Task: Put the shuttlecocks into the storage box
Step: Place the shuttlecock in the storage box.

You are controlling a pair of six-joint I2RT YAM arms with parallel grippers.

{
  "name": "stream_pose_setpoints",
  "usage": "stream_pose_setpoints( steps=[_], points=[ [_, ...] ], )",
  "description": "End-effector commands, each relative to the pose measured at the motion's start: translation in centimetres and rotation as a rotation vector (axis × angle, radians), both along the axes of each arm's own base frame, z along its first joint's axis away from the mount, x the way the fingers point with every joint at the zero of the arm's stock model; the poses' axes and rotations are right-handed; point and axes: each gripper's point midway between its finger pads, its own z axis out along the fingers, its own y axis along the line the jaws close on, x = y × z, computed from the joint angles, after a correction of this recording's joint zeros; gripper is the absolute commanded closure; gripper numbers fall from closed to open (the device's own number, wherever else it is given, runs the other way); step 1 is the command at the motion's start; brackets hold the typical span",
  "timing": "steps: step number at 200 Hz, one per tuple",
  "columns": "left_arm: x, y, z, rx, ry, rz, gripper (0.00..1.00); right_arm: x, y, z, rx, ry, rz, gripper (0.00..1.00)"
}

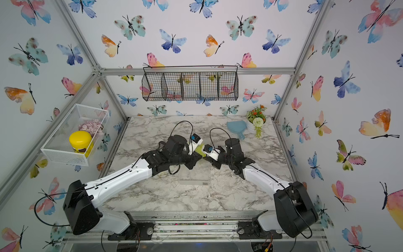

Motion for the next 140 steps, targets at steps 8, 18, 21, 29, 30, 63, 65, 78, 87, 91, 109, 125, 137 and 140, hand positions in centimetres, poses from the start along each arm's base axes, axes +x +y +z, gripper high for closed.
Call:
stream_pose_setpoints(
  steps=[8, 18, 21, 29, 30, 63, 65, 78, 87, 91, 109, 125, 137, 140],
  points=[
    [0.7, 0.0, 0.2, -0.019, -0.007, 0.043, 1.0, 0.2, 0.3, 1.0, 0.016, -0.006, -0.006, 0.63],
    [0.7, 0.0, 0.2, -0.028, -0.004, 0.053, 1.0, 0.4, 0.1, 1.1, 0.02, -0.014, -0.03, 0.59],
    [0.7, 0.1, 0.2, -0.031, -0.003, 0.057, 1.0, 0.5, 0.0, 1.0, 0.02, -0.014, -0.038, 0.59],
    [0.8, 0.2, 0.2, -0.039, 0.0, 0.078, 1.0, 0.9, -0.3, 1.1, 0.026, -0.018, -0.071, 0.57],
    [0.9, 0.3, 0.1, -0.039, 0.001, 0.082, 1.0, 0.9, -0.3, 1.1, 0.027, -0.02, -0.074, 0.56],
    [1.8, 1.7, -0.4, -0.067, 0.029, 0.194, 1.0, 2.1, -1.8, 1.1, 0.057, -0.027, -0.221, 0.5],
    [1.9, 1.8, -0.5, -0.068, 0.034, 0.202, 1.0, 2.2, -2.0, 1.1, 0.058, -0.028, -0.232, 0.49],
    [2.4, 2.6, -0.8, -0.085, 0.069, 0.246, 1.0, 2.5, -2.8, 0.8, 0.058, -0.032, -0.287, 0.49],
    [2.7, 3.1, -1.1, -0.099, 0.099, 0.278, 1.0, 2.7, -3.4, 0.7, 0.062, -0.027, -0.331, 0.49],
    [2.8, 3.3, -1.3, -0.109, 0.118, 0.291, 1.0, 2.8, -3.7, 0.6, 0.061, -0.024, -0.352, 0.48],
    [2.8, 3.8, -2.5, -0.153, 0.191, 0.323, 1.0, 2.9, -4.9, 0.5, 0.059, -0.022, -0.425, 0.48],
    [2.6, 3.9, -3.7, -0.165, 0.241, 0.34, 1.0, 3.0, -6.0, 0.2, 0.052, -0.019, -0.484, 0.47],
    [2.1, 3.7, -4.5, -0.177, 0.29, 0.342, 1.0, 3.0, -6.7, 0.0, 0.042, -0.017, -0.526, 0.47],
    [2.0, 3.7, -4.7, -0.181, 0.301, 0.342, 1.0, 3.0, -6.9, -0.1, 0.04, -0.015, -0.536, 0.47]
  ],
)
